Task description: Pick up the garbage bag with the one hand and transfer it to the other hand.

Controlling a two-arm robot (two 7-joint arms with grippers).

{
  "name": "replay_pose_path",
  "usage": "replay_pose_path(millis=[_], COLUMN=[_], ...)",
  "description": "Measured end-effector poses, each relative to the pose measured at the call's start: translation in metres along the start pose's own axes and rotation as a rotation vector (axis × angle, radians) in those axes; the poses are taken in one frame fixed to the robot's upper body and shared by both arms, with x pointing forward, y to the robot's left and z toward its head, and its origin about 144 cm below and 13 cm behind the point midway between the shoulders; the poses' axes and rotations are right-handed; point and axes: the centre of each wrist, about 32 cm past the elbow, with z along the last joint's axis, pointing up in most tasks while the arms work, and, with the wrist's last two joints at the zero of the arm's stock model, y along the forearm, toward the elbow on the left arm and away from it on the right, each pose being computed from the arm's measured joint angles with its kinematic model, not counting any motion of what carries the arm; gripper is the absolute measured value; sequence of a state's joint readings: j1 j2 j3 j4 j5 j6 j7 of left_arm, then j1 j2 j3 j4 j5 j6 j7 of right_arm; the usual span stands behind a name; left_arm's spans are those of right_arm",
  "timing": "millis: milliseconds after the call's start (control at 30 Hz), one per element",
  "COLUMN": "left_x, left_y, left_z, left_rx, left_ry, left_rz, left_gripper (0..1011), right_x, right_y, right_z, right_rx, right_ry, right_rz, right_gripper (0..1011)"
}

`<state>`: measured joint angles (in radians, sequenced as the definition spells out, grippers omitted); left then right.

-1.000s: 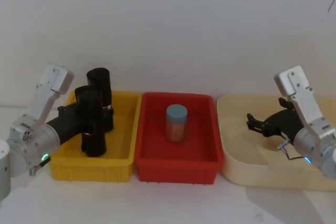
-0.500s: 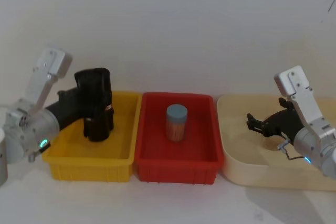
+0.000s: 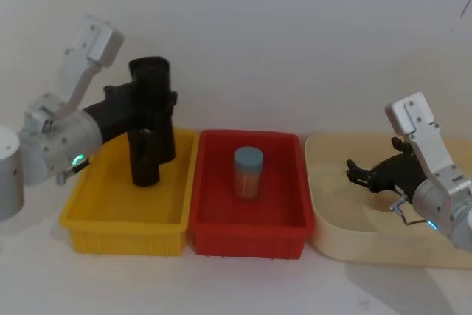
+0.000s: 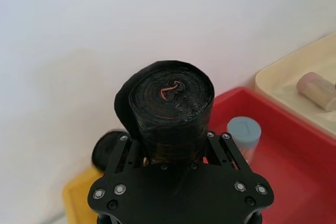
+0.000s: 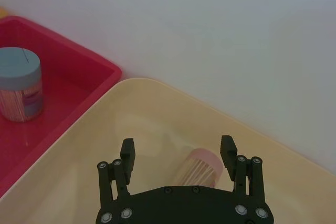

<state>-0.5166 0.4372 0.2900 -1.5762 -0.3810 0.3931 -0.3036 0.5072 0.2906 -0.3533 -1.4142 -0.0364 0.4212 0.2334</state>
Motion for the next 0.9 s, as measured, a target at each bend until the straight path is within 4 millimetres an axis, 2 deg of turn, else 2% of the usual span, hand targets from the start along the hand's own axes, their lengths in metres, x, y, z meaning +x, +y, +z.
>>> replay_pose_path(millis=[200,533,900], left_x=[0.001,-0.003,-0.011], left_y=[-0.027,-0.066,-0.091], left_z=[0.011,0.018,0.020], left_rx=[-0.013,-0.014,-0.027], left_ry=[-0.025,-0.037,-0.032], left_rz=[-0.066,-0.166,-0.240], left_gripper=[446,446,446], right_x=[0.000,0.000,0.000], right_y=[0.000,0.000,0.000], right_z=[0.000,0.000,0.000], right_rx=[0.000,0.000,0.000], right_ry=[0.000,0.000,0.000], right_rz=[0.000,0.000,0.000], right_gripper=[999,999,999])
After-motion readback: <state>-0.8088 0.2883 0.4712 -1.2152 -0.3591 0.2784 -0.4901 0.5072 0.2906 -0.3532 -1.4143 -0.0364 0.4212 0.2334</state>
